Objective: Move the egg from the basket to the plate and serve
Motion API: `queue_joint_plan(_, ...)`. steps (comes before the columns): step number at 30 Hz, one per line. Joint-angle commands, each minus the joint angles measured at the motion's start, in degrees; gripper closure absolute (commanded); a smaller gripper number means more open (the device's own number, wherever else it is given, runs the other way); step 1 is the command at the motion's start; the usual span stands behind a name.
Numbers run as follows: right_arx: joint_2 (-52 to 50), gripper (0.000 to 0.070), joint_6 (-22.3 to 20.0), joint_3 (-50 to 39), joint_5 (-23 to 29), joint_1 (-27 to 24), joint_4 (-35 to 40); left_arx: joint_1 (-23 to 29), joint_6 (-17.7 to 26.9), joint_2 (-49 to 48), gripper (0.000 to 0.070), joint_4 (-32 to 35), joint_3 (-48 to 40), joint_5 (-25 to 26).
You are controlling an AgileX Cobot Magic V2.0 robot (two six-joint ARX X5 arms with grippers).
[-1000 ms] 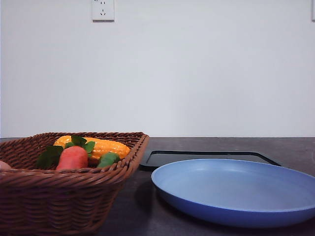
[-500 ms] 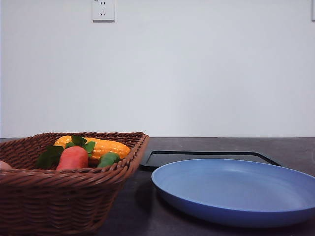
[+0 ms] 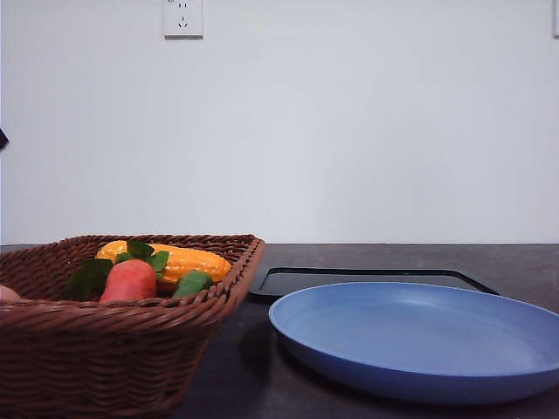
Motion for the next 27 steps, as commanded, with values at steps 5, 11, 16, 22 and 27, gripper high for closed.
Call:
queue_joint_plan(5,6.95,0.0620,-2.93,0.59,-1.22,0.51,-0.77,-2.23,1.04,2.23,0.0518,0.26,0.83,0.52)
queue_joint_plan(11,14.66,0.0443,-2.66,0.55,-0.91,1.31,-1.18,-2.93,0.93,2.27,0.0389,0.31,0.83,0.52)
queue_joint_plan(16,21.07,0.0443,-2.33,0.37,-1.11,2.08,0.76,-2.93,0.93,2.27,0.0390,0.31,0.83,0.52)
queue_joint_plan(22,26.98,0.0443,-1.49,0.33,-3.18,3.92,4.67,-2.93,0.93,2.27,0.0391,0.27,0.83,0.52)
queue_joint_plan(27,30.31,0.0472,-0.39,0.33,-3.96,5.16,7.35,-2.93,0.93,2.27,0.0391,0.09,0.83,0.52)
